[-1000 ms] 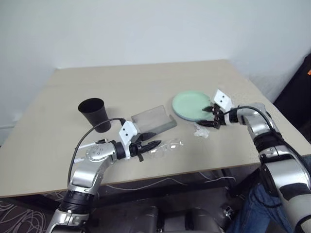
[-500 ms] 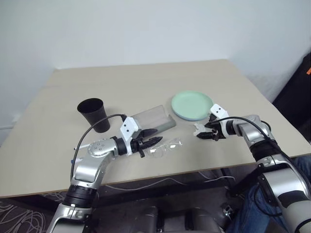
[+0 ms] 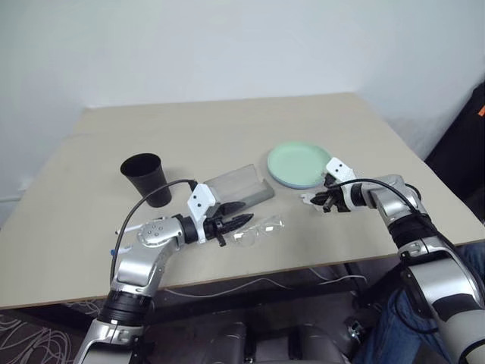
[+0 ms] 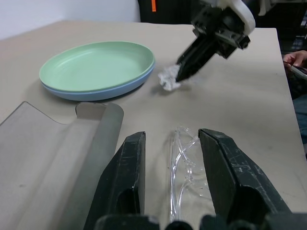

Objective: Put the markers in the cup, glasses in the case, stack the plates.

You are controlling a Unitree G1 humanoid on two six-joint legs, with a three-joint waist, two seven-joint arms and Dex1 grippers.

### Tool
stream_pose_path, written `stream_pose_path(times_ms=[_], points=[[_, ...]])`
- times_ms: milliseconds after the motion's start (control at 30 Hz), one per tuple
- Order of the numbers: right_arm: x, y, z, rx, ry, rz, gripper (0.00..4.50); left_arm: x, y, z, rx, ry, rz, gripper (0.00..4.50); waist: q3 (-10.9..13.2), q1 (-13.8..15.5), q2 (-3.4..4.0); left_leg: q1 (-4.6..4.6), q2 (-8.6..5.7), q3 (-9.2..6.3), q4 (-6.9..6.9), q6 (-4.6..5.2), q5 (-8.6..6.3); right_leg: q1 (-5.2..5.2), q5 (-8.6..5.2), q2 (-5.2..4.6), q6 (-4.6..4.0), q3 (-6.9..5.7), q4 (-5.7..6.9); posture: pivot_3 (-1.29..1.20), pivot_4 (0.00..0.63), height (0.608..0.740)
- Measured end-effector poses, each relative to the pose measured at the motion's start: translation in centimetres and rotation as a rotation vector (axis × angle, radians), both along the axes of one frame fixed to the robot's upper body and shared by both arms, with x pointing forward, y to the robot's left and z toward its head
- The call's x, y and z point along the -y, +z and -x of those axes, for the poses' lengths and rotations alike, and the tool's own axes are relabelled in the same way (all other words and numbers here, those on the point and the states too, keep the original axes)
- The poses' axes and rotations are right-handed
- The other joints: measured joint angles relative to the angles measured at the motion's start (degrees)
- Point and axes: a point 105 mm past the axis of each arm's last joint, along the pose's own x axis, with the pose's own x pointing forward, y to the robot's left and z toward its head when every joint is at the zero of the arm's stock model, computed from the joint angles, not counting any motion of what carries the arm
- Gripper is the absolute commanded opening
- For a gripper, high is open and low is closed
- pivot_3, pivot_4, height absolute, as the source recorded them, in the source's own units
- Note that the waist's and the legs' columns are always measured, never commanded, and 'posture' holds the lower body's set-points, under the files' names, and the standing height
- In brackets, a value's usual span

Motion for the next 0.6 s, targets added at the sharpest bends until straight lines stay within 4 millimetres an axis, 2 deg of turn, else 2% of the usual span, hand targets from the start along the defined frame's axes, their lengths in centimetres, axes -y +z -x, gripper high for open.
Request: stream_pose_path(times_ms=[133,200,267,333,367,467,600], points=[[-0.5,3.7,-2.5,0.153,-0.061,-0.030,0.01,-0.1,0.0,0.0,0.000,0.003,-0.003,1.75,0.0,-0.1,0.00,0.01,0.03,0.05,-0.02,-0.01,0.00,-0.04,0.07,0.01,0.01,0.01,0.00,0.00,0.000,0.721],[-0.8,4.7,-3.7,0.212,-0.104,-0.041,0.01,-0.1,0.0,0.0,0.001,0.005,-0.004,1.75,0.0,-0.1,-0.01,0.02,0.06,0.06,-0.03,-0.01,0.00,-0.04,0.09,0.03,-0.02,0.00,0.00,0.00,0.000,0.721],[-0.9,4.8,-4.4,0.239,-0.140,-0.043,0.01,-0.1,0.0,0.0,0.002,0.005,-0.005,1.75,0.0,0.0,-0.02,0.02,0.08,0.10,-0.05,-0.01,0.00,-0.04,0.10,0.04,-0.03,0.01,-0.01,0.00,0.000,0.721],[-1.3,3.9,-4.8,0.240,-0.180,-0.039,0.01,-0.2,0.0,0.0,0.003,0.006,-0.006,1.75,0.0,0.0,-0.02,0.01,0.09,0.15,-0.05,-0.01,0.01,-0.04,0.10,0.03,-0.04,0.00,-0.01,0.00,0.000,0.721],[-1.5,3.3,-4.9,0.231,-0.194,-0.040,0.50,-0.2,0.0,0.0,0.003,0.007,-0.007,1.75,0.0,0.0,-0.02,0.01,0.08,0.20,-0.05,-0.01,0.01,-0.04,0.10,0.03,-0.03,0.02,-0.01,0.00,0.000,0.721],[-1.2,1.8,-4.8,0.192,-0.230,-0.050,1.35,-0.2,-0.1,0.0,0.005,0.011,-0.010,1.75,0.0,0.0,-0.02,0.00,0.08,0.39,-0.05,0.01,0.01,-0.03,0.11,0.02,-0.02,0.00,-0.01,0.00,0.000,0.721],[-1.0,2.3,-5.1,0.216,-0.243,-0.071,2.77,-0.4,-0.2,0.0,0.001,0.021,-0.013,1.75,0.0,-0.2,-0.02,0.01,0.09,0.55,-0.05,0.06,0.03,-0.02,0.14,0.07,0.04,0.07,0.00,0.00,0.000,0.721]])
